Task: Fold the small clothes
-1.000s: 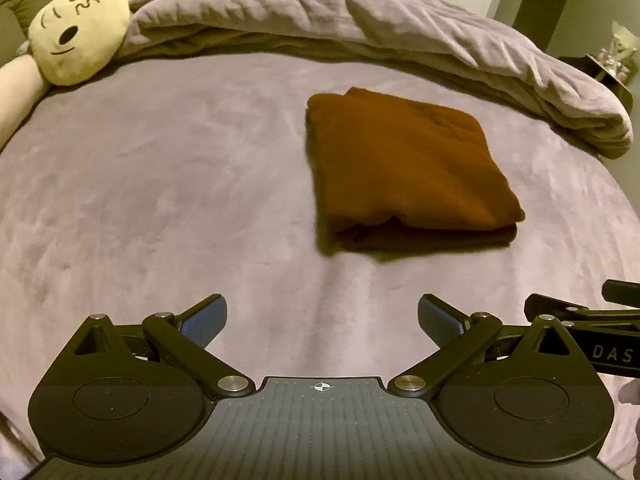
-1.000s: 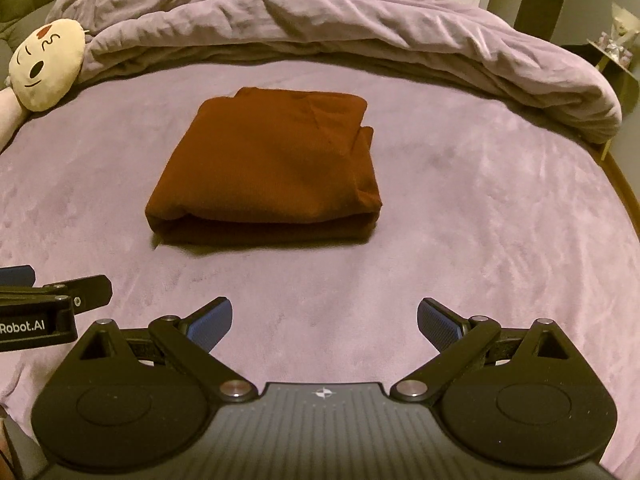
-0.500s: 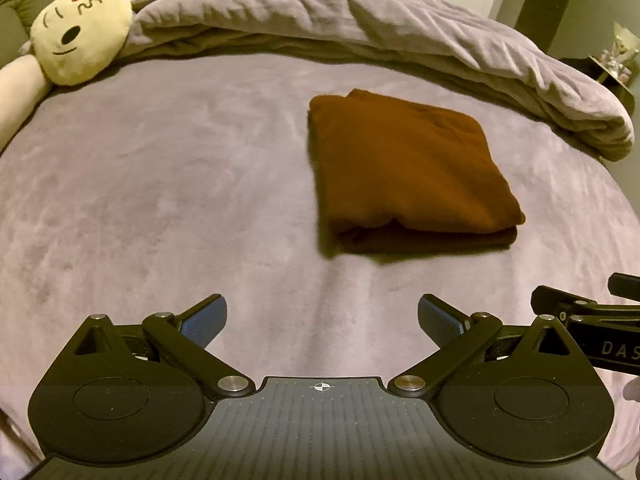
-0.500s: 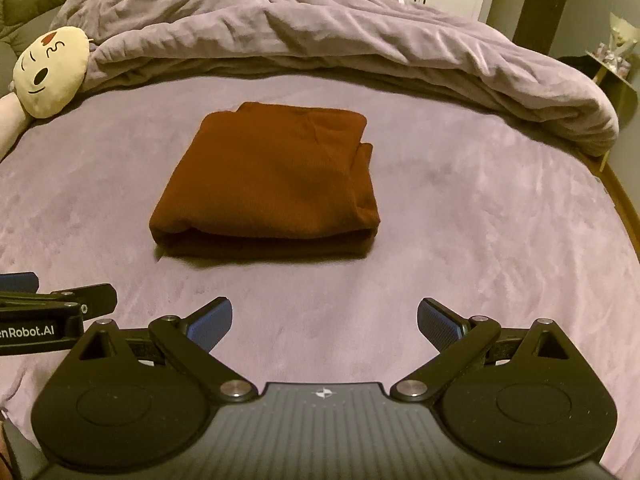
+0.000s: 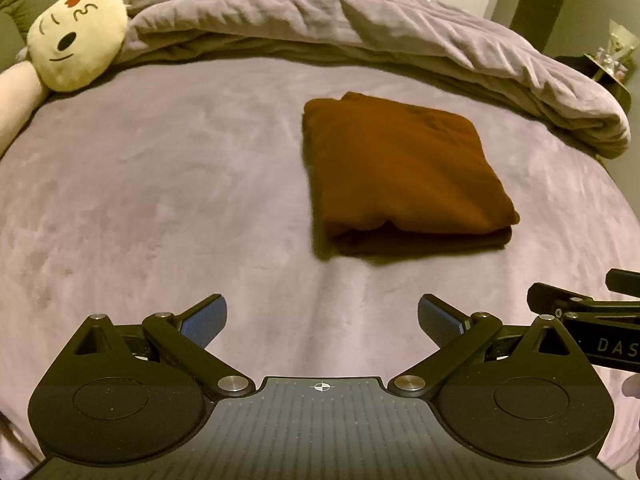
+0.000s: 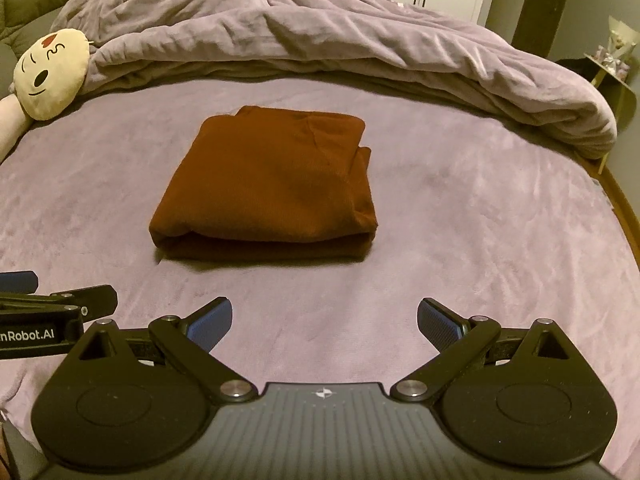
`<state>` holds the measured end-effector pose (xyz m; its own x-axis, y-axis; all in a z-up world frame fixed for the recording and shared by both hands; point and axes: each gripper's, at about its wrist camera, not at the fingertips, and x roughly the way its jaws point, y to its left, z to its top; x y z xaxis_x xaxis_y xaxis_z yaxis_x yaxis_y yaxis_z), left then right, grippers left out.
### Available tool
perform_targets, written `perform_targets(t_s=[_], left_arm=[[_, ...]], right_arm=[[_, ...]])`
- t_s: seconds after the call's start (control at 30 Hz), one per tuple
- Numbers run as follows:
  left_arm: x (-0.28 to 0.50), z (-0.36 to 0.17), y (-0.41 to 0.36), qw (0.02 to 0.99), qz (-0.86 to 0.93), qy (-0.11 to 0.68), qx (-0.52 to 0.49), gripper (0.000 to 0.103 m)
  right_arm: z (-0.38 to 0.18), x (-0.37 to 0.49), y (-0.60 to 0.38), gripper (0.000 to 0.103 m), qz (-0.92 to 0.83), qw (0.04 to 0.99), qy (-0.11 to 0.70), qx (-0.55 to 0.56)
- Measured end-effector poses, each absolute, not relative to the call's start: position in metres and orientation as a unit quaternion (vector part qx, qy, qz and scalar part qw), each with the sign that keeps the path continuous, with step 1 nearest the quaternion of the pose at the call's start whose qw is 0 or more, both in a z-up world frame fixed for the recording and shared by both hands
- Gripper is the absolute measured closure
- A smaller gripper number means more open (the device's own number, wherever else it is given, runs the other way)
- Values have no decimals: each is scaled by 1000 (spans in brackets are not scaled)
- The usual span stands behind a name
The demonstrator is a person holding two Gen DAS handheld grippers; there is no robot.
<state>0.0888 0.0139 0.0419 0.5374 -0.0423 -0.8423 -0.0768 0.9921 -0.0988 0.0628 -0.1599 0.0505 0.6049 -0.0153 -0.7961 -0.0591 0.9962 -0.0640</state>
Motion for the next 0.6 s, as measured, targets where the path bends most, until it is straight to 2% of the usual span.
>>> perform_targets(t_s=[0.6], left_arm=[[89,45,11,878,6,475,-60,0]], right_arm=[[52,64,-161,4,14,897,441,-42]])
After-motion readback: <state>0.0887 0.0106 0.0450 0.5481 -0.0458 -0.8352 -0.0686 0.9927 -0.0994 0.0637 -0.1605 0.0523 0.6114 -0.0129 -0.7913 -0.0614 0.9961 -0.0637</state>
